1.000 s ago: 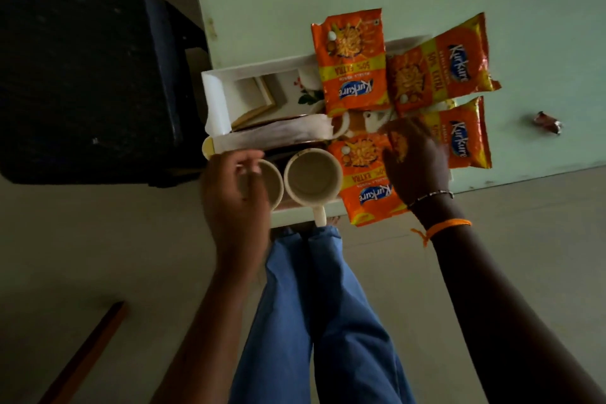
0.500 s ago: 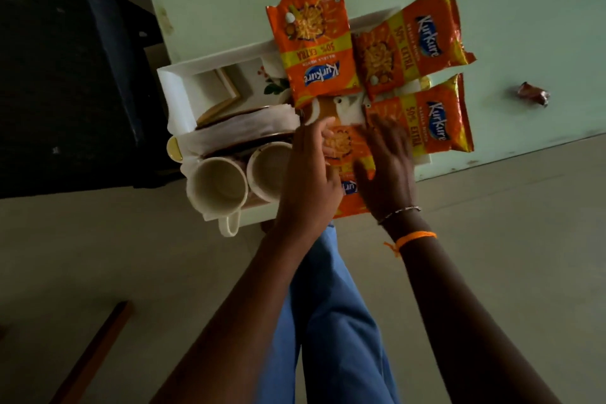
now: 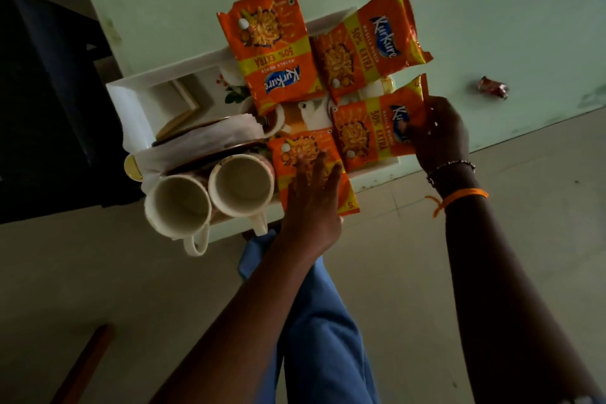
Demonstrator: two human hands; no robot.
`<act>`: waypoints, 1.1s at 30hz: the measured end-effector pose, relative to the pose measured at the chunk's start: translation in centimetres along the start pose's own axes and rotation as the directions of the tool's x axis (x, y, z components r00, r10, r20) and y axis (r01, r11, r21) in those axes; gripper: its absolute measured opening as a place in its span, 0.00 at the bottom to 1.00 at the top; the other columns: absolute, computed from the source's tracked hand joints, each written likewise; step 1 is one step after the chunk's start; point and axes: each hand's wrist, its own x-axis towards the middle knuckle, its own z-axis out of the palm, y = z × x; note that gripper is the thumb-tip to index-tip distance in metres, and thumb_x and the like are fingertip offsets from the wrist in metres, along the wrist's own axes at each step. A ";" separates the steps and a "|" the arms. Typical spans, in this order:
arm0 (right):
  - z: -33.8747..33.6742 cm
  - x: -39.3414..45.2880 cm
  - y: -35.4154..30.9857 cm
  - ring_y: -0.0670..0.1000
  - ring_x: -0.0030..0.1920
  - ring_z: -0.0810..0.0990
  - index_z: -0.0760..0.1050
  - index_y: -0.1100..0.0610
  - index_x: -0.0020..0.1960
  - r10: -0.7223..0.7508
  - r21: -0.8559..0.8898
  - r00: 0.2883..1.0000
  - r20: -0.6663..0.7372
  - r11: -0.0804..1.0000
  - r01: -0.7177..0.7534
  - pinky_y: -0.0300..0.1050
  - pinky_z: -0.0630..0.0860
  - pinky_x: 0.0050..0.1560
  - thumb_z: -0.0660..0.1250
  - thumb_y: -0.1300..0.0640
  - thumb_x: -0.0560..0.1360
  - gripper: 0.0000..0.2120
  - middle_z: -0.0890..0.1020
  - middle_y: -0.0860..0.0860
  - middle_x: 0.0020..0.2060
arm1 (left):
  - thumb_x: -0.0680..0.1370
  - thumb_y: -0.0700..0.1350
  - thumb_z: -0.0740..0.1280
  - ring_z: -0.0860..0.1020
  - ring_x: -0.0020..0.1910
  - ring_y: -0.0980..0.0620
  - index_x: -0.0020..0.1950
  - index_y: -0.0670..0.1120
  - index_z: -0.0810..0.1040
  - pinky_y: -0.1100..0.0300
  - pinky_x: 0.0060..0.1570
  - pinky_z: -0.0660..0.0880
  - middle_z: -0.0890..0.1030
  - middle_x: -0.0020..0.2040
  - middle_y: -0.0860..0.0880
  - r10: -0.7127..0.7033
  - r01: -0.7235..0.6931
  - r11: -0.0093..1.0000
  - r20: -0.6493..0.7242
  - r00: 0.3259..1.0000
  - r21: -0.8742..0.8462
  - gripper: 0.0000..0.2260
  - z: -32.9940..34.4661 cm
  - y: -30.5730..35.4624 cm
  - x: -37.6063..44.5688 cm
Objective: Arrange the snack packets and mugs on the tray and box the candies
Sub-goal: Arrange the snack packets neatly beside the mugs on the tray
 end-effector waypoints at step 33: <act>6.0 0.2 -9.5 0.55 0.66 0.69 0.71 0.56 0.65 -0.617 -0.164 0.713 0.332 0.707 0.688 0.44 0.73 0.62 0.62 0.70 0.72 0.23 0.69 0.57 0.67 | 0.80 0.44 0.57 0.50 0.74 0.36 0.75 0.45 0.50 0.45 0.74 0.50 0.50 0.76 0.37 -0.347 0.278 0.913 -0.209 0.914 -0.300 0.26 -11.6 -2.4 4.6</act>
